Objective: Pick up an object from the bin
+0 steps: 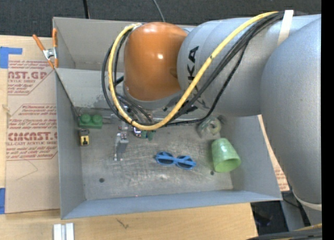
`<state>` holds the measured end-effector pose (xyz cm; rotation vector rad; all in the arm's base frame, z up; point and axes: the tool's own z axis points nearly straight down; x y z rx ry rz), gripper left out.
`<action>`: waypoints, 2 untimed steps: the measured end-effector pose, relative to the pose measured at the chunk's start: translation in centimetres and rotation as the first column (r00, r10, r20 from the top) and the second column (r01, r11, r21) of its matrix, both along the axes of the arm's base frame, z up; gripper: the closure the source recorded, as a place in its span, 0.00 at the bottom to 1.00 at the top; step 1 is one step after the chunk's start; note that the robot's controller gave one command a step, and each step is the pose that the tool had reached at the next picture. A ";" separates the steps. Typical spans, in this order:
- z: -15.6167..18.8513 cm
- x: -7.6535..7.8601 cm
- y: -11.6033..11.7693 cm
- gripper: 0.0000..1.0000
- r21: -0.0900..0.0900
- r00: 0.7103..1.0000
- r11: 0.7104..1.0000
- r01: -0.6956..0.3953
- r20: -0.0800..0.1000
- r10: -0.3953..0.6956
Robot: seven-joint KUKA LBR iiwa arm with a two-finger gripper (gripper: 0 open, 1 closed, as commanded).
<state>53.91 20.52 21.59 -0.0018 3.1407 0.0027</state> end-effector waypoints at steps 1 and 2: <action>-5.6 -4.4 -9.2 0.00 -0.003 0.990 0.990 -0.140 -0.007 0.140; -5.1 -3.6 -17.4 0.00 -0.005 0.984 0.984 -0.176 0.000 0.176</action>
Offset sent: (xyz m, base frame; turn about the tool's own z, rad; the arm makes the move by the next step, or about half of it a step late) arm -0.0423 -0.0891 -0.0537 -0.1434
